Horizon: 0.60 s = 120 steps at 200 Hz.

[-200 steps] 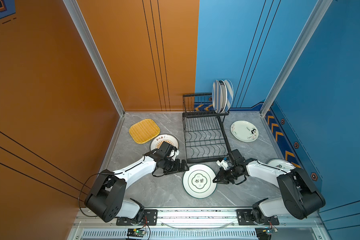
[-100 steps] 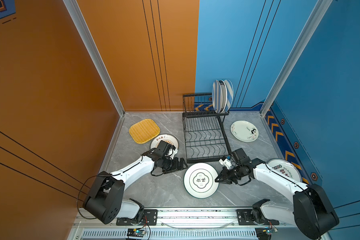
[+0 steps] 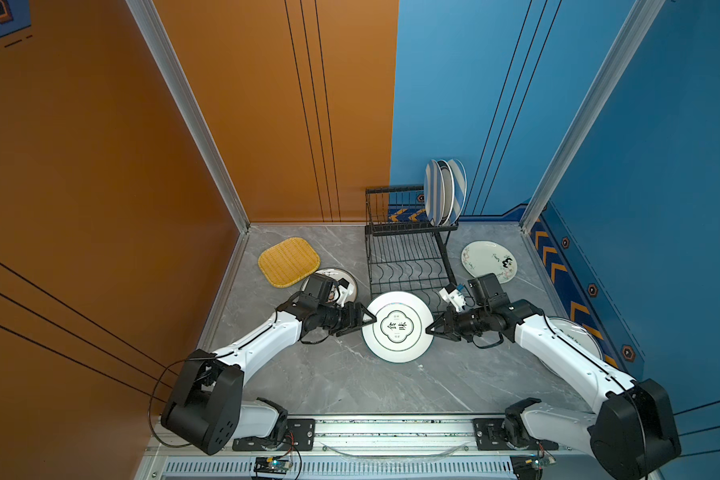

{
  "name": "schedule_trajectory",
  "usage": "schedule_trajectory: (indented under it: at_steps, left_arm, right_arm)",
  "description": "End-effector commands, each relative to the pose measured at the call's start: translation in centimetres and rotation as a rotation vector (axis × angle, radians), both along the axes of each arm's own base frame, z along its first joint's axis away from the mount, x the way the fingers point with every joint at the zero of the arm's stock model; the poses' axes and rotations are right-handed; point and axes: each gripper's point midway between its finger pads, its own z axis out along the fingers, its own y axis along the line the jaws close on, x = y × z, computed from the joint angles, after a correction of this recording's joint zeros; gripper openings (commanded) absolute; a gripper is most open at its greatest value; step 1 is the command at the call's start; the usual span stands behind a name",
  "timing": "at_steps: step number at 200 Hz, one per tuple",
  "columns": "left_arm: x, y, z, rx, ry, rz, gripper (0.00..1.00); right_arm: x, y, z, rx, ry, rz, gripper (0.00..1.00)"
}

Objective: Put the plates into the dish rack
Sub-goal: 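Grip the upright plate's opposite edge with left gripper while right gripper holds it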

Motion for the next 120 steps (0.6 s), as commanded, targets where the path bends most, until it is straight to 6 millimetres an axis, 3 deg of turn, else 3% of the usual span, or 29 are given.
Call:
schedule_trajectory:
  at_steps: [1, 59, 103, 120]
  left_arm:
    - [1.4, -0.9, 2.9, -0.102, -0.050, 0.005, 0.64]
    - [2.5, -1.1, 3.8, -0.138, -0.057, 0.021, 0.36]
    - [3.2, -1.6, 4.4, -0.154, -0.061, 0.015, 0.09]
    - [3.4, -1.7, 4.6, -0.159, -0.063, 0.011, 0.00]
  right_arm:
    - [1.5, 0.9, 2.2, 0.059, -0.047, 0.010, 0.00]
    - [3.1, 1.3, 2.6, 0.073, -0.059, 0.016, 0.00]
    - [4.2, 1.6, 3.4, 0.093, -0.086, 0.021, 0.00]
    - [4.7, 1.8, 3.9, 0.112, -0.098, 0.018, 0.14]
